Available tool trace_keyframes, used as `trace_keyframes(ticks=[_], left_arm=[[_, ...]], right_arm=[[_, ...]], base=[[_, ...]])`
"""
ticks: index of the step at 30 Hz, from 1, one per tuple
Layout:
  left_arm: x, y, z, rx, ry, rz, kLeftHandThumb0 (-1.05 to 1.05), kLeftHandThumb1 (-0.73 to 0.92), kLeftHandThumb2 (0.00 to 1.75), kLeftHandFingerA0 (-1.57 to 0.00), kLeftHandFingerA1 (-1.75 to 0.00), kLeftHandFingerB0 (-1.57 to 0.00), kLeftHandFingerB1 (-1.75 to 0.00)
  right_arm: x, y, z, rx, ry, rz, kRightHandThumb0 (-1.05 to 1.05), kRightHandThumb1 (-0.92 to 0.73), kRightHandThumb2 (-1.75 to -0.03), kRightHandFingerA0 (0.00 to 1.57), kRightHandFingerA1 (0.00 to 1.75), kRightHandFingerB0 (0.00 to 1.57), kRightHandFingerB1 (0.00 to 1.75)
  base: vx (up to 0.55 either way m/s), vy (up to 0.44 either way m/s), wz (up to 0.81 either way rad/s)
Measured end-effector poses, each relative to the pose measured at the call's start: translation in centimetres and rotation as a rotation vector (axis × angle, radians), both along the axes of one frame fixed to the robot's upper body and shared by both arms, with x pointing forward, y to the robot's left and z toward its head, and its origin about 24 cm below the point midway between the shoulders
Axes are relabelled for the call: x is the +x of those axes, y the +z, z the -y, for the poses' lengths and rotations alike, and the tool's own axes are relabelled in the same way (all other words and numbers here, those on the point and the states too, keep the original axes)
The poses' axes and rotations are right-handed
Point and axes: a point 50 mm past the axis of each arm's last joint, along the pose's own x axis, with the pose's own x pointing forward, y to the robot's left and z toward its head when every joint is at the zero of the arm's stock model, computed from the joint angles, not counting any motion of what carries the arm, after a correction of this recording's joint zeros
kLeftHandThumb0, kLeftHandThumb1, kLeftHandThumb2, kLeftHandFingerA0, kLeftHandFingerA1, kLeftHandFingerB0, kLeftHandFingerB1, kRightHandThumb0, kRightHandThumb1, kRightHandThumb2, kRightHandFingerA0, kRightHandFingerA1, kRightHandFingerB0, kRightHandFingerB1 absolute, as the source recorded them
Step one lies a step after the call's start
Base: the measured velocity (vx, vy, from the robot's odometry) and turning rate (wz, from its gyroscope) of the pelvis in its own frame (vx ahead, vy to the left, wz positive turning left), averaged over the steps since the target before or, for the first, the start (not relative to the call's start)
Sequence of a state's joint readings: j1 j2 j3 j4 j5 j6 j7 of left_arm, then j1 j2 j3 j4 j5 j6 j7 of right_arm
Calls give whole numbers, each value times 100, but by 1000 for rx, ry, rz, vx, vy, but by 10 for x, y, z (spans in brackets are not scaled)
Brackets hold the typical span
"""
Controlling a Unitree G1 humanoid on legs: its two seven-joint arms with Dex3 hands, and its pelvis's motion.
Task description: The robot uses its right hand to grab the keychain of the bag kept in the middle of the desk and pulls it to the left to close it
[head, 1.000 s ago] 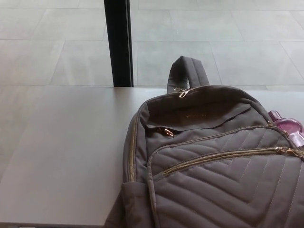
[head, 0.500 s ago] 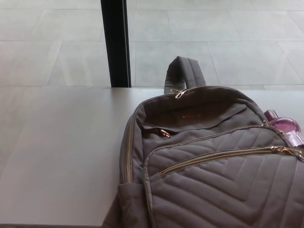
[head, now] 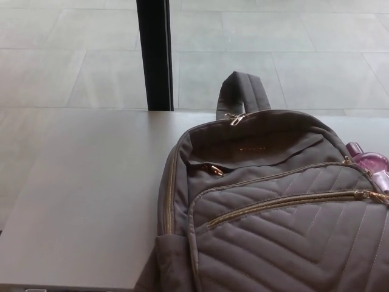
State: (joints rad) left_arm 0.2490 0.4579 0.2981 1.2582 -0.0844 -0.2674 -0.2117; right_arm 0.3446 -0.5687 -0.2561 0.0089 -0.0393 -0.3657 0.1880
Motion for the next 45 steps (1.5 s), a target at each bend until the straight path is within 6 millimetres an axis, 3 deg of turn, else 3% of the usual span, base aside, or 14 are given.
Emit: trace_keyframes(ticks=[8, 9, 12, 13, 15, 22, 37, 38, 40, 41, 42, 43, 44, 45], left_arm=[[-3, -1, 0, -3, 9, -10, -65, 87, 66, -66, -57, -53, -45], [-3, -1, 0, -3, 10, -9, -68, 89, 67, -68, -59, -53, -45], [-4, 0, 0, -2, 8, -9, -69, 90, 67, -69, -58, -55, -45], [-4, 0, 0, -1, 8, -8, -70, 92, 67, -68, -58, -55, -45], [-4, 0, 0, 0, 6, -8, -70, 92, 69, -69, -58, -54, -45], [-3, 0, 1, 0, 3, -2, -74, 92, 75, -66, -55, -50, -45], [-3, -1, 1, -2, 5, 3, -77, 92, 77, -64, -57, -51, -47], [-3, 0, 1, -2, 6, 3, -72, 79, 117, -63, -66, -45, -56], [-3, -1, 1, -3, 6, 2, -72, 79, 117, -63, -67, -45, -57], [-3, -1, 1, -3, 6, 2, -79, 92, 82, -66, -59, -49, -47], [-3, -1, 1, -3, 7, 2, -73, 79, 115, -64, -66, -49, -57], [-3, -1, 1, -3, 7, 3, -79, 92, 79, -66, -58, -52, -46], [-3, -1, 1, -3, 8, 3, -74, 79, 115, -64, -67, -49, -57], [-3, -1, 1, -3, 9, 4, -80, 92, 82, -65, -59, -51, -47]], right_arm=[[3, 0, -3, 22, -5, 24, -11, -64, -108, 87, 156, 84, 125], [4, 0, -3, 24, -7, 27, -10, -59, -113, 88, 160, 82, 135], [7, 1, -7, 48, -22, 46, -11, -56, -111, 89, 169, 82, 143], [8, 2, -7, 55, -26, 49, -8, -48, -118, 88, 174, 81, 145], [12, 3, -9, 93, -48, 62, -13, -54, -122, 89, 171, 81, 146], [18, 8, -13, 172, -100, 83, -7, -51, -134, 100, 175, 85, 150], [34, 31, -28, 318, -137, 130, -10, -49, -131, 99, 175, 82, 149], [35, 32, -29, 330, -136, 132, -9, -50, -130, 98, 175, 81, 149], [37, 35, -32, 357, -133, 136, -10, -49, -131, 99, 175, 83, 149], [38, 36, -34, 373, -132, 137, -11, -48, -132, 99, 175, 83, 152], [39, 37, -35, 386, -131, 138, -12, -47, -132, 99, 175, 83, 153], [39, 38, -36, 399, -130, 137, -13, -47, -133, 99, 175, 83, 154], [40, 38, -37, 405, -130, 137, -13, -49, -131, 99, 175, 82, 155], [41, 39, -38, 424, -130, 135, -13, -50, -130, 98, 175, 81, 158]], base=[[0, 0, 0], [0, 0, 0], [0, 0, 0], [0, 0, 0], [0, 0, 0], [0, 0, 0], [0, 0, 0], [0, 0, 0], [0, 0, 0], [0, 0, 0], [0, 0, 0], [0, 0, 0], [0, 0, 0], [0, 0, 0]])
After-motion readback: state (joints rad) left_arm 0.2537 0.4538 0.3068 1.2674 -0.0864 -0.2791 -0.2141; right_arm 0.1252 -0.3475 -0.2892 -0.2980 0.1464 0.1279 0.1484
